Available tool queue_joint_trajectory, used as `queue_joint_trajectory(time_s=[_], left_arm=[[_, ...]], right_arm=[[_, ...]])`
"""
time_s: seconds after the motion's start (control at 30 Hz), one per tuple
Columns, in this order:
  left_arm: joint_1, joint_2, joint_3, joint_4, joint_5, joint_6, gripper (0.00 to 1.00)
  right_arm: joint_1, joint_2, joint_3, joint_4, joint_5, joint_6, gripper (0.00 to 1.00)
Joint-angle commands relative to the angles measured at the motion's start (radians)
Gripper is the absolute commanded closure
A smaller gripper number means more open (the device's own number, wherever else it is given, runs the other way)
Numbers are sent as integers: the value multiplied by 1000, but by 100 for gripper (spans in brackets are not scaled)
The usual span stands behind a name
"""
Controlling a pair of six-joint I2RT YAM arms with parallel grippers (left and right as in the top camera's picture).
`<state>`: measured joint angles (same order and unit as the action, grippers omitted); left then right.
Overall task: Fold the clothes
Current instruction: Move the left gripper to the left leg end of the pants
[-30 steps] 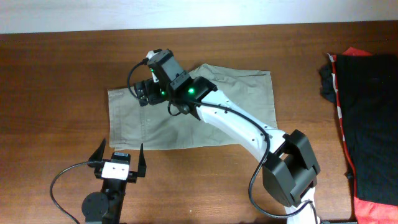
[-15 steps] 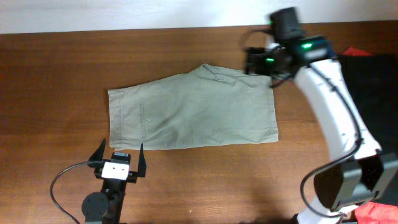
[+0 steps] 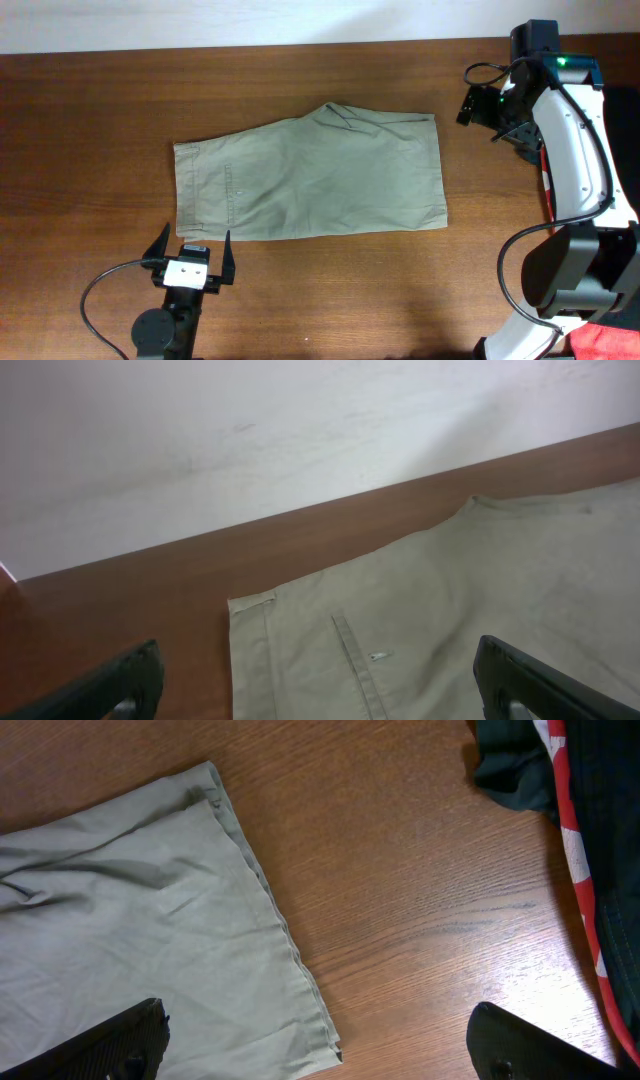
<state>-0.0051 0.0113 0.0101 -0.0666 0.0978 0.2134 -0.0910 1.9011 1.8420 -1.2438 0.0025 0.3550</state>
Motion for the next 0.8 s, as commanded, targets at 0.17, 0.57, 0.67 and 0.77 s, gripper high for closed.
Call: queue_joint_trajectory(time_s=[0.17, 0.57, 0.67, 0.77], left_arm=[[-3, -4, -1, 2, 13, 5, 1], [-3, 6, 28, 323, 252, -95, 1], [-3, 69, 121, 280, 169, -93, 1], [-2, 236, 293, 137, 147, -92, 1]], right_arm=[[-1, 3, -5, 2, 6, -10, 1], [-1, 3, -5, 2, 6, -10, 1], [-1, 3, -5, 2, 6, -10, 1], [-1, 3, -5, 2, 6, -10, 1]])
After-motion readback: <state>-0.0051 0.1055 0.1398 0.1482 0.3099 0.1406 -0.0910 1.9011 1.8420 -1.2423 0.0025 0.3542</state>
